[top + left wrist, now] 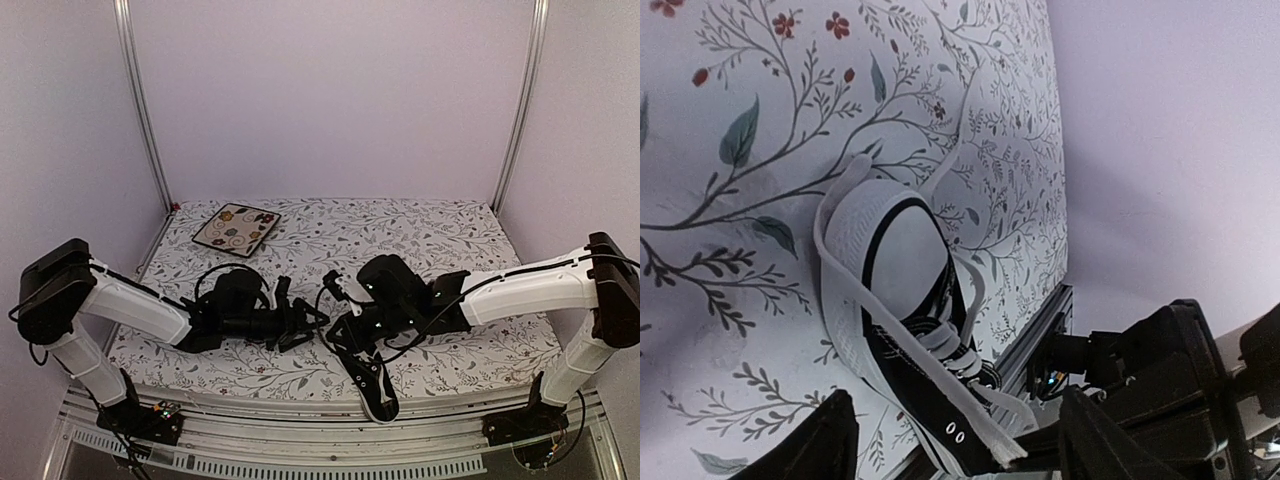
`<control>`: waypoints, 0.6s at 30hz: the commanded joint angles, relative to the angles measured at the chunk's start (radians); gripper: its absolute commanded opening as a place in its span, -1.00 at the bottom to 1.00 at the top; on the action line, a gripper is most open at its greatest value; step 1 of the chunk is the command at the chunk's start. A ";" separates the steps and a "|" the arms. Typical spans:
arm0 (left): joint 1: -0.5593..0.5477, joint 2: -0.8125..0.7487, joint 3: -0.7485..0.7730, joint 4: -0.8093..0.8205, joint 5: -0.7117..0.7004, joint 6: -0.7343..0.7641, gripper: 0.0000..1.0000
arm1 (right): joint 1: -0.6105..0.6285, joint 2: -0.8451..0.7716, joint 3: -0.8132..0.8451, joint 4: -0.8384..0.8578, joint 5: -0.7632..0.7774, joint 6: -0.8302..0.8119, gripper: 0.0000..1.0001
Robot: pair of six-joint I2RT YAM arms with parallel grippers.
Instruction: Tie the shoes
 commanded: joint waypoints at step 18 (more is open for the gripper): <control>-0.080 0.113 0.054 0.201 0.010 -0.157 -0.34 | 0.012 -0.052 -0.092 0.139 -0.041 0.001 -0.96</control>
